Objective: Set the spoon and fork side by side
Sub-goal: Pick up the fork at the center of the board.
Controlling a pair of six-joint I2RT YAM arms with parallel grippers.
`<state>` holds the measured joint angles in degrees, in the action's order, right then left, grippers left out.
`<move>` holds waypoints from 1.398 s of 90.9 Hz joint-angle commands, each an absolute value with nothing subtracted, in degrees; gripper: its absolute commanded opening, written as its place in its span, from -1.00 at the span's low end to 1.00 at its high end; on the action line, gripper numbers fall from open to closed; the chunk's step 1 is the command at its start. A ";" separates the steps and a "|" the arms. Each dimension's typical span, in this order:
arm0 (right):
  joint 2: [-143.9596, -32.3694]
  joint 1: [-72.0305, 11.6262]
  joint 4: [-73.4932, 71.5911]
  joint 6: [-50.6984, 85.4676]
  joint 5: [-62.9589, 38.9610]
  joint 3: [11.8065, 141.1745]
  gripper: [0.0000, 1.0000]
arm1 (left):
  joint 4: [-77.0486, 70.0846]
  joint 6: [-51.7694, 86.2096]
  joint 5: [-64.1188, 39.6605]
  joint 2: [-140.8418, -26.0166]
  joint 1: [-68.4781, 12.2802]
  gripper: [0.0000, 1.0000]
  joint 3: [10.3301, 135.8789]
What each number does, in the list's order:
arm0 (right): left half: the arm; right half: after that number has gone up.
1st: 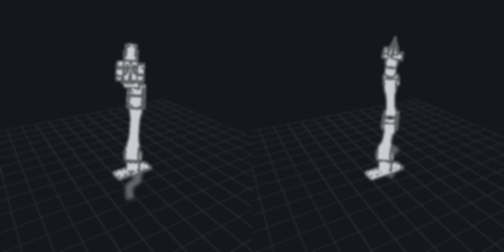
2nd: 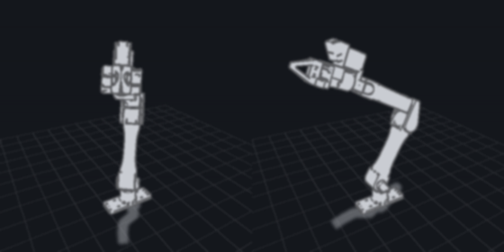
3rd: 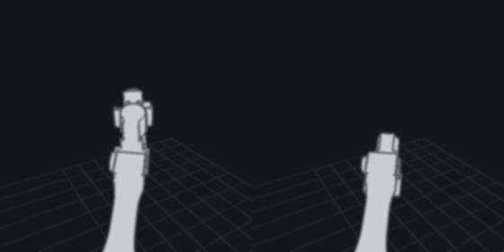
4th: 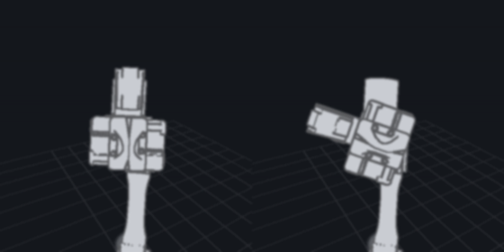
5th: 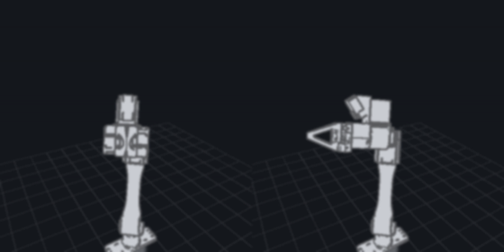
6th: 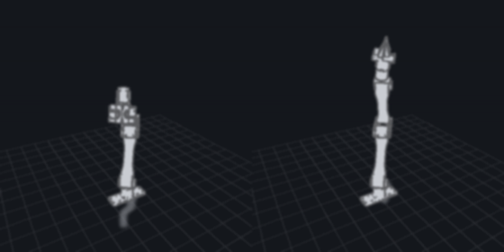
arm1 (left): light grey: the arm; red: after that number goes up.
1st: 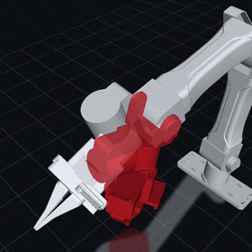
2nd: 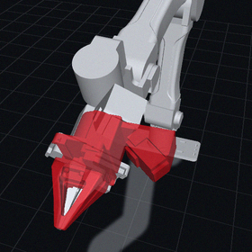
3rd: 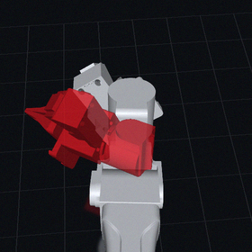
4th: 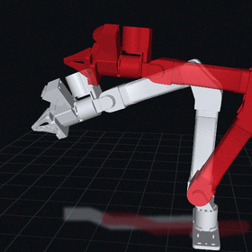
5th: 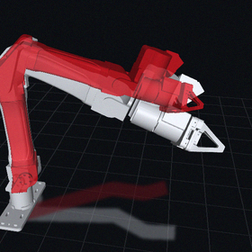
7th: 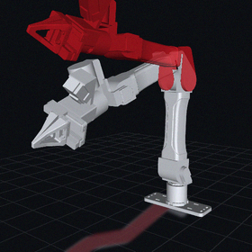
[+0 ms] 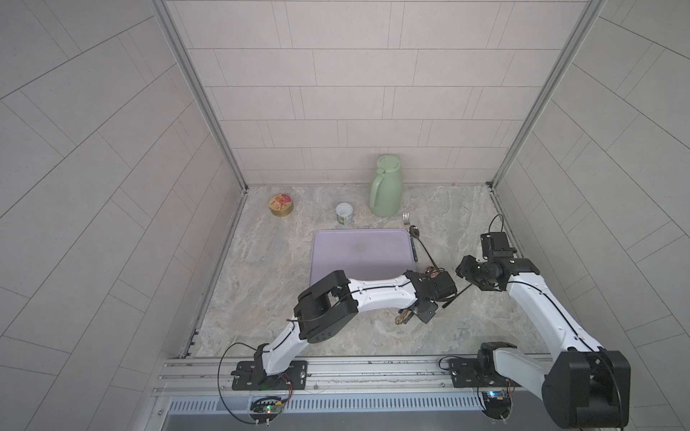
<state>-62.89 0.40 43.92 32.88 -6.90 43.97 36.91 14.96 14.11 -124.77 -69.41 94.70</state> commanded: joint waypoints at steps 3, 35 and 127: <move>-63.18 0.70 42.62 31.69 -8.89 43.57 0.10 | 38.37 13.66 16.02 -125.90 -69.35 -0.11 96.32; -62.14 0.70 42.63 31.56 -9.14 43.68 0.10 | 37.00 14.82 12.11 -126.95 -69.52 -0.32 95.79; -51.38 0.94 42.28 34.50 -4.77 43.33 0.09 | 36.25 17.20 11.95 -111.37 -69.88 -0.74 91.46</move>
<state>-54.78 0.56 42.83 33.67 -7.20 43.86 35.24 16.53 10.52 -116.60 -69.89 91.37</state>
